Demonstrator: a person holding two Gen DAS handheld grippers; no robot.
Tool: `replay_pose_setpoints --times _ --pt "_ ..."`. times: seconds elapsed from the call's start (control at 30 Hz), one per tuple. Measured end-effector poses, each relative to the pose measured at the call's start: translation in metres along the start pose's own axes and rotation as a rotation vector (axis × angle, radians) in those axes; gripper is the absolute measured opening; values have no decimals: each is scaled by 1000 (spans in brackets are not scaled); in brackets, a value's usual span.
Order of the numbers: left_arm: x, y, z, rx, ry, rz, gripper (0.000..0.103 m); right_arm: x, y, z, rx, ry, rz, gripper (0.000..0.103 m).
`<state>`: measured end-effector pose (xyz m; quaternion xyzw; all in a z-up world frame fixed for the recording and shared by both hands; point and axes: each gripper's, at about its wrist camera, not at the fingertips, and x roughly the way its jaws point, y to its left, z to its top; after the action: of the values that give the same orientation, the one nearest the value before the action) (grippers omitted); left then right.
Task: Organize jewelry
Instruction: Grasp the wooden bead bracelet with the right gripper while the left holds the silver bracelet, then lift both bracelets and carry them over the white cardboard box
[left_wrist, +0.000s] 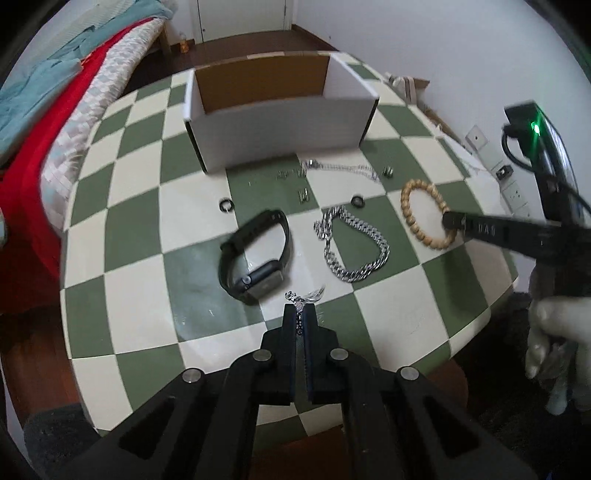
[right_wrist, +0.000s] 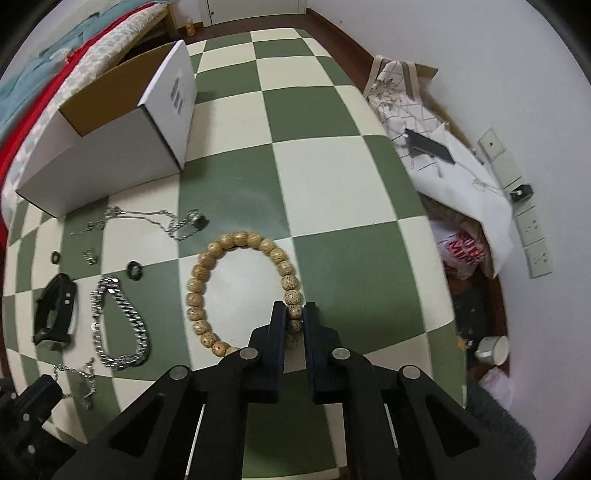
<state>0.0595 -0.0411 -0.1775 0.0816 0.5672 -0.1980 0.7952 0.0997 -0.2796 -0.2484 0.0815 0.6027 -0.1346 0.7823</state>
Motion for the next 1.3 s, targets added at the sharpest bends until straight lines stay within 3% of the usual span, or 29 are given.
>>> replay_pose_setpoints --times 0.27,0.53,0.8,1.1,1.3 --pt "-41 -13 24 -11 -75 -10 1 -45 -4 -4 42 -63 121 9" --pt "-78 -16 48 -44 -162 -3 1 -104 9 11 12 -146 189 9" --pt "-99 -12 102 -96 -250 -14 1 -147 33 38 -38 -205 238 9" --pt "-69 14 182 -146 -243 -46 1 -145 66 107 -65 -203 309 9" --pt "-19 44 220 -218 -142 -168 1 -114 90 158 -82 -148 336 9"
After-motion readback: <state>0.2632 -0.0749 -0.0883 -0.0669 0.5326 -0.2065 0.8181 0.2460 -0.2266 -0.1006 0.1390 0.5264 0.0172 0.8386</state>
